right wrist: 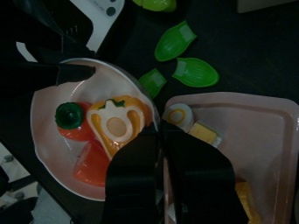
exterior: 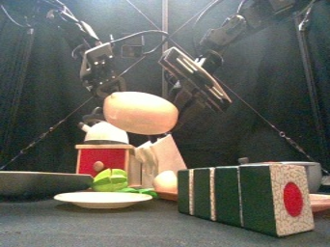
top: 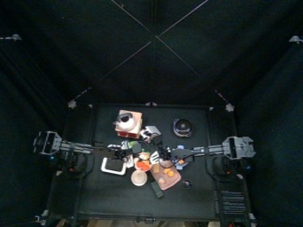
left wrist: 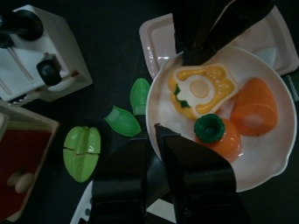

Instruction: Grab pan

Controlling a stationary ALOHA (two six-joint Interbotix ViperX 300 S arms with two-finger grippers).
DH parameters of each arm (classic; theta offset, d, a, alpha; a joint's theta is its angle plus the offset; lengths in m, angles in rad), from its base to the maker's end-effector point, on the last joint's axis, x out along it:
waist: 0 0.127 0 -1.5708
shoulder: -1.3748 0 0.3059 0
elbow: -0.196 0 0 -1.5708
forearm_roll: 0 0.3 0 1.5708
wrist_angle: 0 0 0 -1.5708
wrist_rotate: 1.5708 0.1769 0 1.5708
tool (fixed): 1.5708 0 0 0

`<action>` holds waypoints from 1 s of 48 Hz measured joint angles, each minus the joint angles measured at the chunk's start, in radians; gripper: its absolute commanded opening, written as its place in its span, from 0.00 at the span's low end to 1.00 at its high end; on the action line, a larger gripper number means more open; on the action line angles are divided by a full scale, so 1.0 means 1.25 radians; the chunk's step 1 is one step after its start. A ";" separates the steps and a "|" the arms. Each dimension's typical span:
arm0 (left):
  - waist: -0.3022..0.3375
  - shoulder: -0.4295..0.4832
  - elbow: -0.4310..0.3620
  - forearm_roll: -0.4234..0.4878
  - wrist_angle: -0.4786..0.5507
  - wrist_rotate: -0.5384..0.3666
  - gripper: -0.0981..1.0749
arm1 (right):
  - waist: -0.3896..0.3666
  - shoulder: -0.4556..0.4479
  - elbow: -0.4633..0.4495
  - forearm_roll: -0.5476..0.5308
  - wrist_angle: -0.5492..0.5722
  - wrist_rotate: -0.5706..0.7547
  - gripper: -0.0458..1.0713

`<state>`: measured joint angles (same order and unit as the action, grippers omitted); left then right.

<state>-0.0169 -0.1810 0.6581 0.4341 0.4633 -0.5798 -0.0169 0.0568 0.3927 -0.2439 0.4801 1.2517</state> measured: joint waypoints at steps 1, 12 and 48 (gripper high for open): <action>0.000 0.001 0.000 0.001 0.000 0.000 0.50 | 0.000 -0.001 0.000 0.000 0.001 0.000 0.18; 0.000 0.000 0.001 0.002 0.005 0.001 0.50 | -0.002 0.005 0.000 -0.005 -0.001 0.000 0.25; -0.004 -0.002 0.009 0.007 0.025 0.001 0.50 | 0.004 0.005 -0.006 -0.012 -0.005 0.000 0.51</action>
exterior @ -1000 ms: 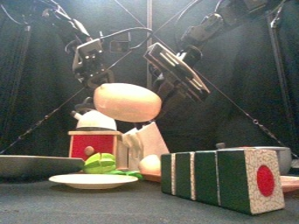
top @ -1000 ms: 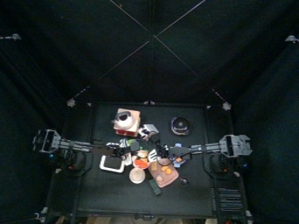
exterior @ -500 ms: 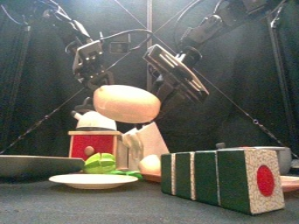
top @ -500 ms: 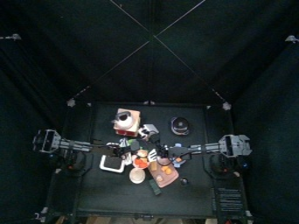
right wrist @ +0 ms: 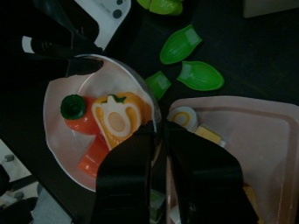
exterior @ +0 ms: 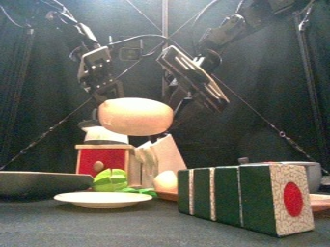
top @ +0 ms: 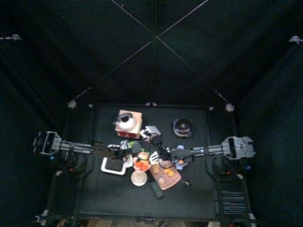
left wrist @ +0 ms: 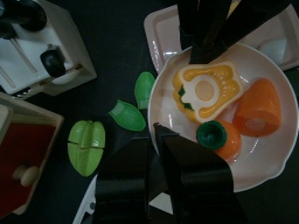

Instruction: Grab pan

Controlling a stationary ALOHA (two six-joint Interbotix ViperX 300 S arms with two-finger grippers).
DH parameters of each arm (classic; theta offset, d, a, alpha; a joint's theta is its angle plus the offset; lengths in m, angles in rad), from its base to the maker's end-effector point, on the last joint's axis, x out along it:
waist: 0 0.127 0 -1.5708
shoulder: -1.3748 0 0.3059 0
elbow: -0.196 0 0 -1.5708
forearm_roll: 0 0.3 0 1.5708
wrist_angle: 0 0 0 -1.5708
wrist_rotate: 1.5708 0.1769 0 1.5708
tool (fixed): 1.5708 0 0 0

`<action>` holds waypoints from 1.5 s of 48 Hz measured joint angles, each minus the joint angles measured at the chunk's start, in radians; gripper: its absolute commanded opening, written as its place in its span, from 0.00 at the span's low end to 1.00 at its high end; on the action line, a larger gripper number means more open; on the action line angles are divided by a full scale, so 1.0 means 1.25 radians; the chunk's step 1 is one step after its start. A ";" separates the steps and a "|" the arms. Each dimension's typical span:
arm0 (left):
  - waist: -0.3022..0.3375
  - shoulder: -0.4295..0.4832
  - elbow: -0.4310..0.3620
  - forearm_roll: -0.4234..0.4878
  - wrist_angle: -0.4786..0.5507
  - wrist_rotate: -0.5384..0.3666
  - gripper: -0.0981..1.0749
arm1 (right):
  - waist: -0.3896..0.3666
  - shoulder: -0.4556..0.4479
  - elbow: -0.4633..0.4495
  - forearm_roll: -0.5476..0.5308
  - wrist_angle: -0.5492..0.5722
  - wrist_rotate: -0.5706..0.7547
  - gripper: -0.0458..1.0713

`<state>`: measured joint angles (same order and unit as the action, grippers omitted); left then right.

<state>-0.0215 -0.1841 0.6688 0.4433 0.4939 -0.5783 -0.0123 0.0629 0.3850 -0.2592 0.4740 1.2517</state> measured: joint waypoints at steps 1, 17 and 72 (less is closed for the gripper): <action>0.001 0.000 0.000 0.000 0.000 0.000 0.50 | 0.000 0.001 0.000 -0.002 0.000 0.000 0.51; 0.000 -0.006 0.007 -0.002 0.001 0.000 0.49 | 0.000 0.000 0.000 -0.013 0.000 0.000 0.51; 0.005 -0.033 0.031 0.000 0.010 0.004 0.50 | 0.000 -0.027 0.007 -0.033 0.004 0.002 0.71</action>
<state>-0.0153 -0.2255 0.7072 0.4433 0.5062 -0.5737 -0.0123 0.0291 0.3942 -0.3007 0.4786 1.2548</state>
